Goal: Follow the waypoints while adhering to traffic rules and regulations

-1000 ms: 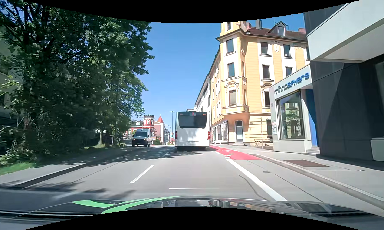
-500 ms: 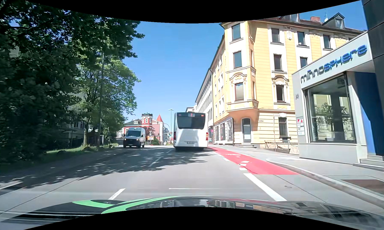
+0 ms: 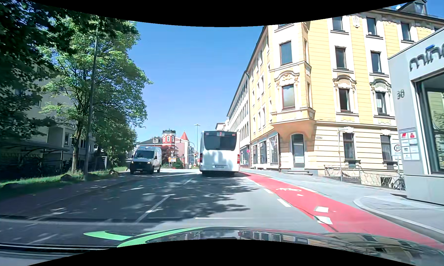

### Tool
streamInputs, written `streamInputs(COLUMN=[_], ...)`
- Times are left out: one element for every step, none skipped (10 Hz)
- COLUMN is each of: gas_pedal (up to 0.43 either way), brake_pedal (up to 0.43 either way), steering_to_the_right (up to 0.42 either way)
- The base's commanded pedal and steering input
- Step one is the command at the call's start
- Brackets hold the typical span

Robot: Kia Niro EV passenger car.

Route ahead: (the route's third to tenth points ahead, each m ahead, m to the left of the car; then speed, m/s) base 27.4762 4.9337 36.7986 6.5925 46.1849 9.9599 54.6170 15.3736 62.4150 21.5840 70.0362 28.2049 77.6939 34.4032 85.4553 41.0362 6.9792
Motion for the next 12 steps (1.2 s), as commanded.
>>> streamInputs(gas_pedal=[0.197,0.197,0.177,0.177,0.177,0.177,0.177,0.169,0.169,0.157,0.157,0.157], brake_pedal=[0.0,0.0,0.0,0.0,0.0,0.0,0.0,0.0,0.0,0.0,0.0,0.0], steering_to_the_right=[-0.003,-0.003,-0.007,-0.01,-0.01,-0.01,-0.012,-0.012,-0.014,-0.016,-0.019,-0.021])
